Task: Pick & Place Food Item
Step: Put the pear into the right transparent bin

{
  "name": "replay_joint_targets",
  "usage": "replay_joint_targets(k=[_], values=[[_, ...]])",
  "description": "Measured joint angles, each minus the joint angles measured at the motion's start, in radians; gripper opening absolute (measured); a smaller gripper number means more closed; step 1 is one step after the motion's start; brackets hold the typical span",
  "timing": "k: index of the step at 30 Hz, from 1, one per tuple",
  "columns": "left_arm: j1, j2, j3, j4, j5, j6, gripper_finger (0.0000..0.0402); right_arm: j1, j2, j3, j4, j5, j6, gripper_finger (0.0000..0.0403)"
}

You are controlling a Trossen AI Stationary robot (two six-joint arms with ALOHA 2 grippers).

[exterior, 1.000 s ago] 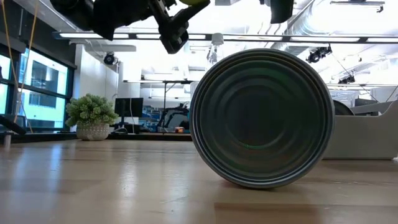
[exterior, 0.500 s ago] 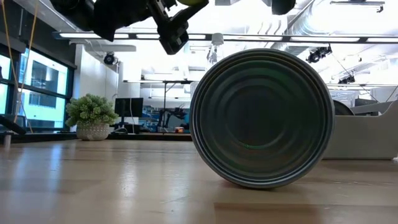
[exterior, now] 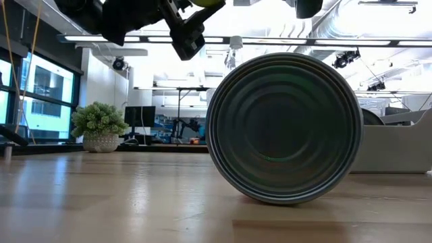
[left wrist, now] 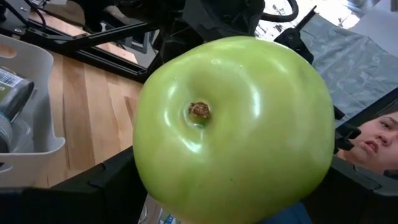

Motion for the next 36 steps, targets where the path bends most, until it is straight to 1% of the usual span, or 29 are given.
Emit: replay_joint_targets(k=[2, 5, 9, 13, 15, 18, 22, 25, 33, 36], values=[[0.0, 0.0, 0.0, 0.001, -0.001, 0.0, 0.0328, 0.0, 0.0, 0.0, 0.0, -0.002, 0.006, 0.0242], [0.001, 0.0, 0.0, -0.001, -0.014, -0.004, 0.0328, 0.0, 0.0, 0.002, 0.0, -0.007, 0.003, 0.0268], [0.002, 0.0, 0.0, 0.001, -0.031, -0.004, 0.0328, -0.001, 0.0, 0.002, -0.001, 0.024, 0.0, 0.0318], [0.002, 0.0, 0.0, 0.001, -0.029, -0.004, 0.0328, -0.001, 0.0, 0.002, -0.001, 0.042, 0.001, 0.0376], [0.001, 0.0, 0.0, 0.001, -0.029, -0.004, 0.0328, -0.001, 0.0, 0.002, -0.001, 0.04, 0.004, 0.0393], [0.0, 0.0, 0.0, 0.002, -0.027, -0.004, 0.0328, -0.001, 0.0, 0.002, -0.004, 0.008, 0.039, 0.0388], [0.0, 0.0, 0.0, 0.003, -0.027, -0.004, 0.0328, -0.011, 0.0, 0.002, -0.004, -0.067, 0.185, 0.0384], [0.001, 0.0, 0.0, 0.002, -0.031, -0.003, 0.0328, -0.025, 0.0, 0.002, -0.003, -0.101, 0.229, 0.0389], [0.001, 0.0, 0.0, 0.0, -0.056, -0.004, 0.0328, -0.082, -0.001, 0.002, 0.021, -0.134, 0.218, 0.0389], [-0.009, -0.001, 0.0, 0.004, -0.092, -0.003, 0.0328, -0.106, -0.001, 0.002, 0.023, -0.19, 0.127, 0.0387]])
